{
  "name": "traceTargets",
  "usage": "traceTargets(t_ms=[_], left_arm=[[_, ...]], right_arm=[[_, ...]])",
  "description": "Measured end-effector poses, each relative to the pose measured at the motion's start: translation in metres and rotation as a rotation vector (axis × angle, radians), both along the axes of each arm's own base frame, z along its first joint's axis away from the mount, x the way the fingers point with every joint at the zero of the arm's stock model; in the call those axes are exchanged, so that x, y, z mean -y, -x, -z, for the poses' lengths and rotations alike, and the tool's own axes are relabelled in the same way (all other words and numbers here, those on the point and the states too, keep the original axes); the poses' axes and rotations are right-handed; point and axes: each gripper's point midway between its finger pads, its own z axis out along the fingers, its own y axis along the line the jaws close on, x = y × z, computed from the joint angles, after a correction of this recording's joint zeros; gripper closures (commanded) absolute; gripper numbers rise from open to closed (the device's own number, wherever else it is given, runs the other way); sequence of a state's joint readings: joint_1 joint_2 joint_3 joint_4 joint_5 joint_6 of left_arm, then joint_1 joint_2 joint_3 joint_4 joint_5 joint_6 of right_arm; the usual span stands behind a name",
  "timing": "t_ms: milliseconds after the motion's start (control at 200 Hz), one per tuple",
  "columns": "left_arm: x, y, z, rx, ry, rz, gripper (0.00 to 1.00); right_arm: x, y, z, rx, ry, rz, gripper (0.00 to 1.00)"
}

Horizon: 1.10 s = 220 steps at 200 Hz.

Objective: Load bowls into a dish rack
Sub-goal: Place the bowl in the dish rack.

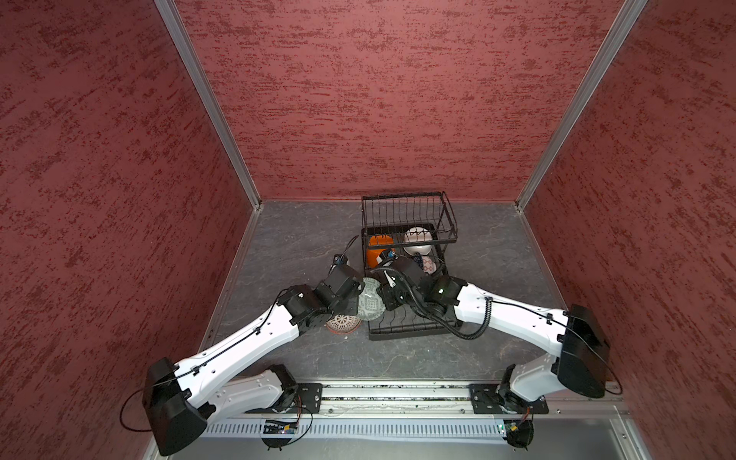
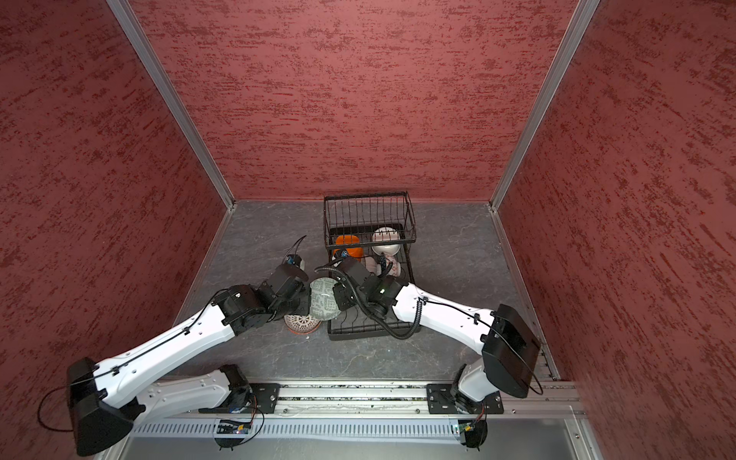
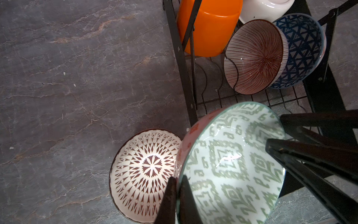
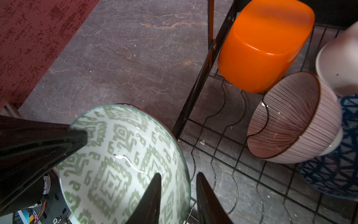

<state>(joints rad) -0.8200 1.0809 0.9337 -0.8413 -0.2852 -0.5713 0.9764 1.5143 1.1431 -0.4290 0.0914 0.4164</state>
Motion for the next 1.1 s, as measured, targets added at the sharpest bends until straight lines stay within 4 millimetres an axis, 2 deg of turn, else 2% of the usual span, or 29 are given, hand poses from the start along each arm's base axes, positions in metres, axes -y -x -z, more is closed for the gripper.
traceTargets(t_ms=[115,255,641,716,777,877,902,1027,1102], left_arm=[[0.002,0.0,-0.001,0.002,0.007,0.006,1.0],[0.005,0.0,-0.004,0.007,0.017,0.01,1.0],[0.004,-0.001,0.001,-0.005,-0.005,0.006,1.0],[0.004,-0.001,0.002,-0.006,-0.006,0.006,0.88],[0.005,-0.002,0.002,-0.008,-0.002,0.003,0.83],[0.01,-0.003,0.002,-0.007,0.021,0.004,0.66],[0.011,-0.004,0.001,-0.006,0.031,0.001,0.61],[0.015,-0.005,-0.001,0.0,0.045,0.006,0.23],[0.017,-0.006,-0.003,0.004,0.058,0.001,0.12]], right_arm=[[0.0,-0.001,0.007,-0.007,0.012,0.006,0.69],[0.001,-0.002,0.013,-0.014,0.025,0.013,0.83],[0.002,-0.004,0.014,-0.005,0.026,0.029,1.0],[0.003,-0.004,0.014,-0.005,0.027,0.03,1.0],[0.003,-0.005,0.014,-0.003,0.03,0.034,1.0],[0.008,-0.006,0.016,-0.001,0.049,0.049,1.0],[0.009,-0.006,0.017,-0.001,0.054,0.052,1.0],[0.016,-0.006,0.021,-0.003,0.086,0.074,1.0],[0.021,-0.006,0.023,-0.004,0.107,0.089,1.0]])
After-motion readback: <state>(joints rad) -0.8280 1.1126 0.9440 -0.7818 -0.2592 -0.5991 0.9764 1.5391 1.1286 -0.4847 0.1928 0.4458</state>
